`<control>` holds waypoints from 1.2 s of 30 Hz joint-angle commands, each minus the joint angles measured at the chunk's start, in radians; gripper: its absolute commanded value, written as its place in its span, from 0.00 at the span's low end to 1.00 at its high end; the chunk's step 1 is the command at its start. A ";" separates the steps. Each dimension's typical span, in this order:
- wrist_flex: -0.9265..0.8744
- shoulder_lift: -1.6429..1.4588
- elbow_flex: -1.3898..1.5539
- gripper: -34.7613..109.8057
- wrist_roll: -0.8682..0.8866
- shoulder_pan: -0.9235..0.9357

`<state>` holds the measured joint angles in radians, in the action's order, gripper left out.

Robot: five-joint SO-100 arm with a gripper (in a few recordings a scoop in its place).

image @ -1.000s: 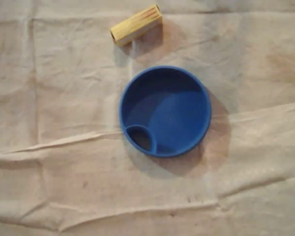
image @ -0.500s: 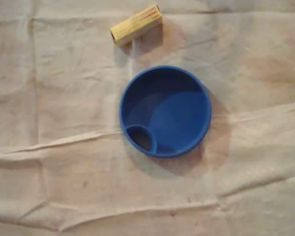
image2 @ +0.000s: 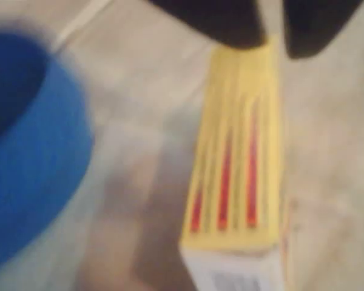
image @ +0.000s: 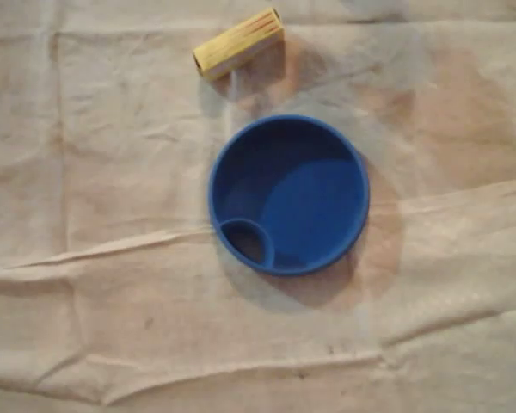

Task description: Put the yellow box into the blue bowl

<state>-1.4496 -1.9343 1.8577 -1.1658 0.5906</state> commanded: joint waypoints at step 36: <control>0.299 0.035 0.302 0.39 -0.023 0.015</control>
<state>-1.1658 -1.8945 2.1614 -1.1858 0.6044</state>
